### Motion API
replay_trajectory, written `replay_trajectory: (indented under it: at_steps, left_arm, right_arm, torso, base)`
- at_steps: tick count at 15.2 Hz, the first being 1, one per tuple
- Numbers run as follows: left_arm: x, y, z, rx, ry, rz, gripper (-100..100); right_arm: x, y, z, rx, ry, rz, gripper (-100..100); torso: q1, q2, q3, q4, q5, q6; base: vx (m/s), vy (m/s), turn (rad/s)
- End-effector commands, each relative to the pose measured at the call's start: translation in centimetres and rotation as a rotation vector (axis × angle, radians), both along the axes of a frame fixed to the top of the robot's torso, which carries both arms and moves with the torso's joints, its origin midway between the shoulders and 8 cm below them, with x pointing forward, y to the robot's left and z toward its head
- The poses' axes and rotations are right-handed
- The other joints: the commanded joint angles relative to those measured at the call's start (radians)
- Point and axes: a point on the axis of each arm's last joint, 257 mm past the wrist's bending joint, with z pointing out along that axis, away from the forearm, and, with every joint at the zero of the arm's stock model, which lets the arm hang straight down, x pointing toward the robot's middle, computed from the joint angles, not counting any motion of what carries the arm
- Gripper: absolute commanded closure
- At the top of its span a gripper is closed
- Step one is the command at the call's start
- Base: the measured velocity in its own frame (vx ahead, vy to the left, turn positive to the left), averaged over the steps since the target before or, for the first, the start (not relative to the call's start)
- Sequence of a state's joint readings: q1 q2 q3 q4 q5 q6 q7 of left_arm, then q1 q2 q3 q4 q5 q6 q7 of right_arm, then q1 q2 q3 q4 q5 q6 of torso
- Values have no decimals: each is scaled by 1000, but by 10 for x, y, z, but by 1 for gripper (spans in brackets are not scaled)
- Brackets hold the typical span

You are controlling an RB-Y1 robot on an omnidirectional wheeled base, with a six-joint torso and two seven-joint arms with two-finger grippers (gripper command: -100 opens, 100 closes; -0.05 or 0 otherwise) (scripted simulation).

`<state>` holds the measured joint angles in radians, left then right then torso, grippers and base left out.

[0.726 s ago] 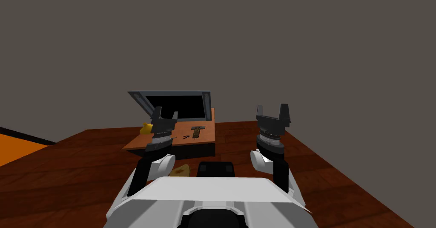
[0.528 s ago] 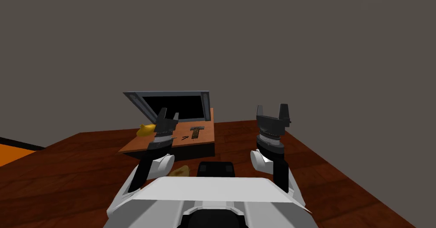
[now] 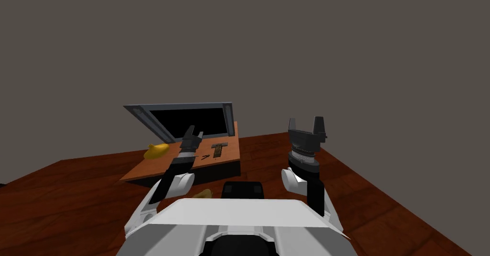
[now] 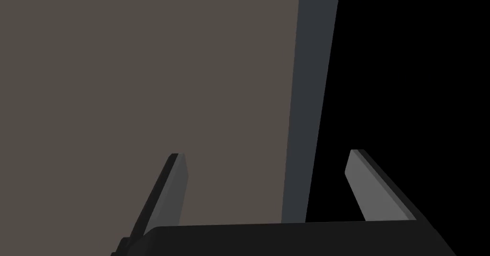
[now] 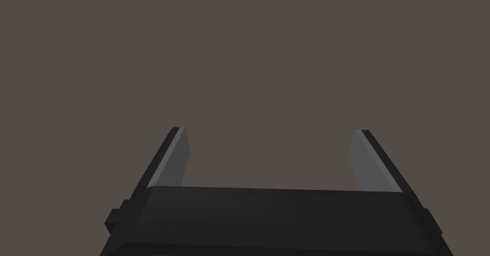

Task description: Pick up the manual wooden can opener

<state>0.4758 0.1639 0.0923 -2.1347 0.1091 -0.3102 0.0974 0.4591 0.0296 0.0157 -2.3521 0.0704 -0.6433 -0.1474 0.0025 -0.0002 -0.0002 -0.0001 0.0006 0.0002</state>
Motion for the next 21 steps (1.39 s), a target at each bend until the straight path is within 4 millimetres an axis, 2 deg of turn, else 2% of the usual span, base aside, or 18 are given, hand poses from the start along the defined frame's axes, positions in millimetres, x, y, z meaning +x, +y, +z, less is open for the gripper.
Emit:
replay_trajectory:
  at_steps: [1, 2, 3, 4, 5, 8, 9, 10, 11, 14, 17, 18, 19, 20, 21]
  left_arm:
    - [10, 15, -24, -2, 71, 15, -100]
    - [11, 15, -27, -4, 77, 16, -100]
    - [17, 27, -46, -7, 130, 30, -100]
    - [17, 27, -48, -8, 136, 31, -100]
    - [23, 38, -63, -12, 182, 44, -100]
    - [28, 55, -93, -24, 262, 67, -100]
    - [28, 55, -93, -24, 262, 67, -100]
    - [32, 68, -109, -31, 313, 84, -100]
    - [31, 70, -117, -35, 328, 89, -100]
    - [35, 99, -150, -56, 428, 128, -100]
    - [31, 120, -188, -81, 526, 163, -100]
    - [31, 121, -190, -82, 533, 165, -100]
    - [31, 135, -201, -95, 569, 185, -100]
    - [27, 138, -215, -104, 602, 193, -100]
    - [28, 151, -219, -115, 622, 209, -100]
  right_arm:
    - [0, 0, 0, 0, 0, 0, 0]
    - [0, 0, 0, 0, 0, 0, 0]
    - [0, 0, 0, 0, 0, 0, 0]
    - [0, 0, 0, 0, 0, 0, 0]
    - [0, 0, 0, 0, 0, 0, 0]
    - [0, 0, 0, 0, 0, 0, 0]
    - [0, 0, 0, 0, 0, 0, 0]
    - [0, 0, 0, 0, 0, 0, 0]
    - [0, 0, 0, 0, 0, 0, 0]
    - [0, 0, 0, 0, 0, 0, 0]
    - [0, 0, 0, 0, 0, 0, 0]
    - [0, 0, 0, 0, 0, 0, 0]
    - [0, 0, 0, 0, 0, 0, 0]
    - [0, 0, 0, 0, 0, 0, 0]
    - [0, 0, 0, 0, 0, 0, 0]
  torso:
    - [0, 0, 0, 0, 0, 0]
    - [0, 0, 0, 0, 0, 0]
    - [0, 0, 0, 0, 0, 0]
    - [0, 0, 0, 0, 0, 0]
    - [0, 0, 0, 0, 0, 0]
    - [1, 0, 0, 0, 0, 0]
    - [1, 0, 0, 0, 0, 0]
    - [0, 0, 0, 0, 0, 0]
    - [0, 0, 0, 0, 0, 0]
    - [1, 0, 0, 0, 0, 0]
    - [1, 0, 0, 0, 0, 0]
    - [1, 0, 0, 0, 0, 0]
    - [1, 0, 0, 0, 0, 0]
    - [0, 0, 0, 0, 0, 0]
    - [0, 0, 0, 0, 0, 0]
  base:
    - [-5, 28, -134]
    - [-6, 28, -126]
    - [-8, 28, -162]
    - [-8, 28, -135]
    - [-7, 30, -176]
    - [-7, 35, -141]
    - [-4, 27, -59]
    - [-6, 25, -119]
    - [-7, 25, -131]
    - [-10, 32, -194]
    - [-9, 39, -168]
    - [-9, 30, -57]
    - [-8, 28, -129]
    - [-7, 29, -167]
    - [-10, 35, -238]
